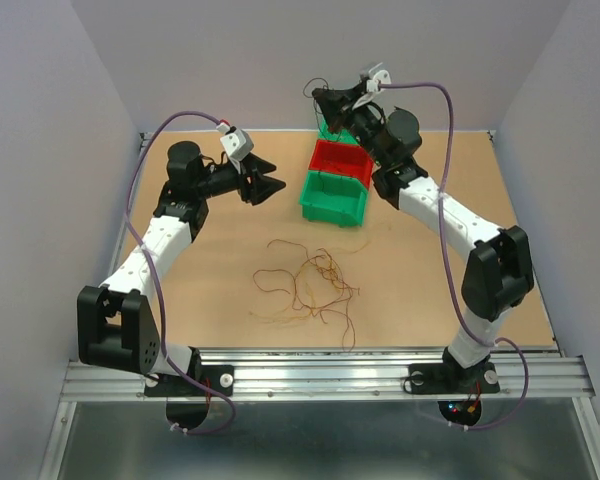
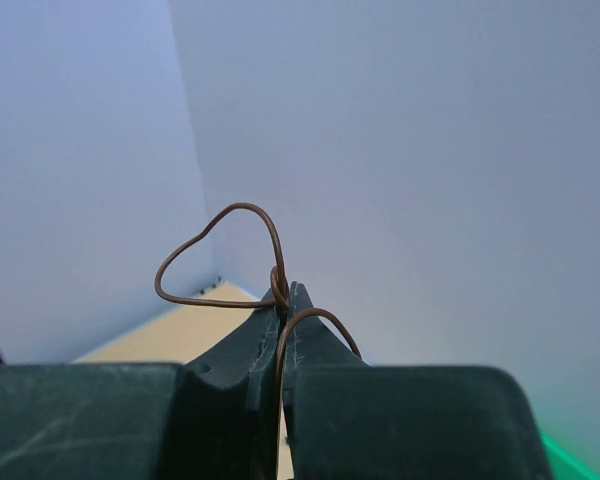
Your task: Untangle the cables
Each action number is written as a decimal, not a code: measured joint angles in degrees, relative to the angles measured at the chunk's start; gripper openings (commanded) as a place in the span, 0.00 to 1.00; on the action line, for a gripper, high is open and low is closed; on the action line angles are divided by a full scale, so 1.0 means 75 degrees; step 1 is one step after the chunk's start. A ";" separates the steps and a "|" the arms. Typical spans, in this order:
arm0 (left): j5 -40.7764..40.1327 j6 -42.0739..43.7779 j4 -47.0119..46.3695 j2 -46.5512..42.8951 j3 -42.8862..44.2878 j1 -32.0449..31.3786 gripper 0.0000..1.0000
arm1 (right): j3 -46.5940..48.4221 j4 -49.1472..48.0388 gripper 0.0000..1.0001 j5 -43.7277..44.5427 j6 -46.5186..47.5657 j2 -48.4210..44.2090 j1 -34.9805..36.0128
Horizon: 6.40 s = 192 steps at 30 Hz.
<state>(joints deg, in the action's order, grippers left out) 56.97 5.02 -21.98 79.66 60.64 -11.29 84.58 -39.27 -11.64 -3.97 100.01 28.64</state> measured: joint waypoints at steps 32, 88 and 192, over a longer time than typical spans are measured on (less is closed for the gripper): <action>-0.0172 0.0061 -0.0297 0.0227 -0.0020 0.0000 0.63 | 0.0522 -0.0874 0.01 0.2786 -0.1119 0.3713 -0.0475; -0.0061 0.0125 -0.0195 0.0289 -0.0041 0.0000 0.62 | 0.3698 0.7487 0.64 -0.0507 0.0326 0.4896 -0.1396; -0.1725 0.3165 0.1961 0.0583 -0.0822 -0.1804 0.81 | -0.4902 0.6146 0.01 0.2524 -0.1830 -0.1754 0.2256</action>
<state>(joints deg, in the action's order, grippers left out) 44.03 28.75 -7.27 84.03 54.48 -24.82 47.81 6.83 7.29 -17.69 86.85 45.56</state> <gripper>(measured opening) 0.810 0.025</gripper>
